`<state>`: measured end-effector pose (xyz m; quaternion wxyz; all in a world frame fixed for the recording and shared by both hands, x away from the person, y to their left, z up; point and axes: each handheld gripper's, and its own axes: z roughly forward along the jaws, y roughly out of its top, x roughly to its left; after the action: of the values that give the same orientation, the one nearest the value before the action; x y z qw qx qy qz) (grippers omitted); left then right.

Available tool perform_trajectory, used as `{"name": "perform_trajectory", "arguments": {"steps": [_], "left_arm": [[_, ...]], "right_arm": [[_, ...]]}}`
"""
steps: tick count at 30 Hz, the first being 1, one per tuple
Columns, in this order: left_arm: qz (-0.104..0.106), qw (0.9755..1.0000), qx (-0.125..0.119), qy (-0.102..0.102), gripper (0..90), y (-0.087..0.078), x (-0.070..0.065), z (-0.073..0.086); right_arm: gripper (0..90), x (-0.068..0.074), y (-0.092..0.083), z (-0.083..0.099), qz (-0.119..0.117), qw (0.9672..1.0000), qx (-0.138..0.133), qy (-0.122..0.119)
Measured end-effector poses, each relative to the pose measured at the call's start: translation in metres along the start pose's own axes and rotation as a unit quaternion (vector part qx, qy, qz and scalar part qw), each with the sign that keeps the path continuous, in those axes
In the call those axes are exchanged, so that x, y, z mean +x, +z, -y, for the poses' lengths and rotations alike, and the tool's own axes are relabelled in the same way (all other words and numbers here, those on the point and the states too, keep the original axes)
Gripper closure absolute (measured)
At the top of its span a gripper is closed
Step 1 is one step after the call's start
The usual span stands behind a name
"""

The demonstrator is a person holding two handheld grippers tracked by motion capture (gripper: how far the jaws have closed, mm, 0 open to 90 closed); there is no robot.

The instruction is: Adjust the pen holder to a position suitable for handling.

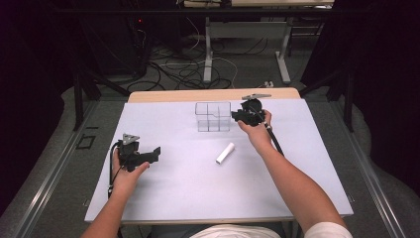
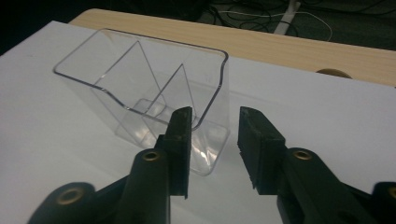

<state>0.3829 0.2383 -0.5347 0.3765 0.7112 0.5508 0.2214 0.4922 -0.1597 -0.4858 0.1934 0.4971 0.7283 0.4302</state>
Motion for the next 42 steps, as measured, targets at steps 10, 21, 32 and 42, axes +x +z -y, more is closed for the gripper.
{"name": "perform_trajectory", "arguments": {"steps": [10,21,32,42], "left_arm": [[0.004,0.9999,0.001,0.011,0.7,0.003,-0.007,0.001],[0.001,0.9999,0.000,0.014,3.9,0.003,-0.011,0.001],[0.009,0.9999,-0.002,0.011,7.1,-0.001,-0.016,0.000],[0.040,0.9990,-0.018,0.003,15.9,-0.008,-0.030,-0.006]], "right_arm": [[47.8,0.005,-0.044,0.013,-0.048,0.9985,-0.019,0.016],[32.9,0.013,-0.084,0.038,-0.065,0.9978,-0.007,-0.006],[14.8,0.004,-0.106,0.068,-0.023,0.9989,0.004,-0.042],[0.0,-0.002,-0.109,0.089,0.016,0.9961,-0.007,-0.087]]}}
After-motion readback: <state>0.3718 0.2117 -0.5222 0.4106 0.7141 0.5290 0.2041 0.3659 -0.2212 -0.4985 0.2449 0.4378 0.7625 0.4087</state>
